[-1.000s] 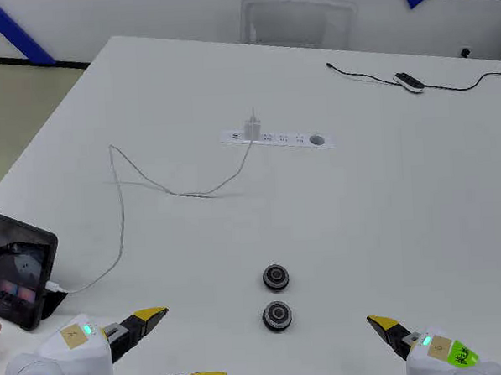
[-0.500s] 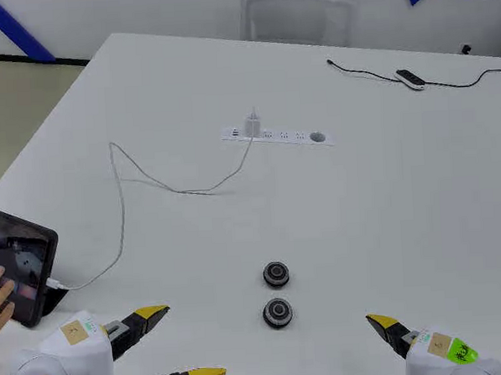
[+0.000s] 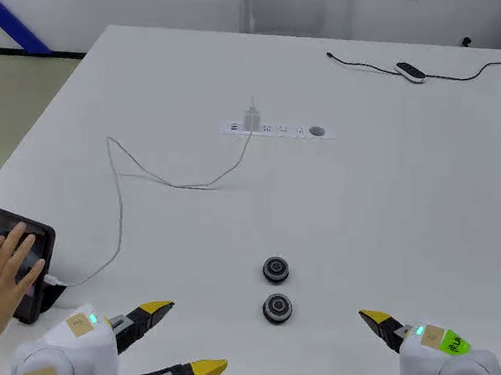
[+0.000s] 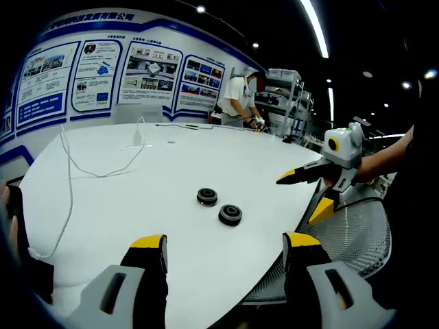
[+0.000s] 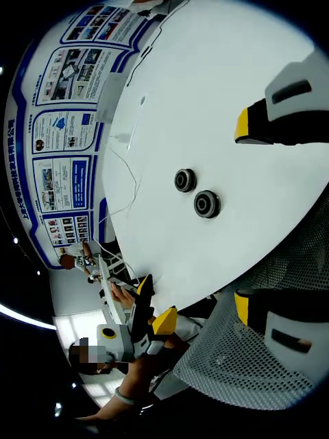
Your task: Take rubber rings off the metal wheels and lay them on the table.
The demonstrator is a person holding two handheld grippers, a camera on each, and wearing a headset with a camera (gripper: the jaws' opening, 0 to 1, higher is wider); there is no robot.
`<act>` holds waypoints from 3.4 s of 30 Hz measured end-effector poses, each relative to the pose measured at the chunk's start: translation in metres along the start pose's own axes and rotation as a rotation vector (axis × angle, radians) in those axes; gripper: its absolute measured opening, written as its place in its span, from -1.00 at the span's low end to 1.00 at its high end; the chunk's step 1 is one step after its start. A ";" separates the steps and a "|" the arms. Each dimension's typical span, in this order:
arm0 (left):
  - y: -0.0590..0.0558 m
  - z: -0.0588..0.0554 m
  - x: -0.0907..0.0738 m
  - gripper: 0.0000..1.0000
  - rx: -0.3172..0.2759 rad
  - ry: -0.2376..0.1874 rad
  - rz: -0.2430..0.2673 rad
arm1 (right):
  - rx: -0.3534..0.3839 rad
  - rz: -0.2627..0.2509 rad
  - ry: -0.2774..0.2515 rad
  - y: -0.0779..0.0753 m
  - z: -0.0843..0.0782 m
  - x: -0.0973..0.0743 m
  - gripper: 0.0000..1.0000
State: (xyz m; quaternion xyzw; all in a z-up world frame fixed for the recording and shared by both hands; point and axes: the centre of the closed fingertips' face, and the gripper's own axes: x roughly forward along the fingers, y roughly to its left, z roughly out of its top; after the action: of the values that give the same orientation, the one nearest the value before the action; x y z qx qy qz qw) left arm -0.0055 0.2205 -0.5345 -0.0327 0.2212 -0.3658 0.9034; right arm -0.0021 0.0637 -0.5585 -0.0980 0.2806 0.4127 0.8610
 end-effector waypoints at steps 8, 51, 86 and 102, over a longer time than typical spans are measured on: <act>0.001 0.000 0.006 0.35 0.012 0.013 -0.013 | 0.015 0.003 0.006 0.000 -0.001 0.004 0.66; -0.009 0.013 0.053 -0.21 0.118 0.083 -0.109 | 0.088 0.024 0.000 -0.001 0.004 0.025 0.53; -0.016 0.011 0.101 -0.58 0.218 0.150 -0.161 | 0.142 0.037 -0.012 -0.002 0.006 0.038 0.39; -0.018 0.002 0.116 -0.65 0.254 0.202 -0.169 | 0.157 0.037 -0.015 -0.006 0.007 0.042 0.36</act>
State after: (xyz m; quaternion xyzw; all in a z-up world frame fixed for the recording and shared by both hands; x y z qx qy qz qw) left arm 0.0575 0.1285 -0.5721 0.1001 0.2595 -0.4669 0.8394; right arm 0.0262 0.0907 -0.5770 -0.0220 0.3074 0.4061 0.8603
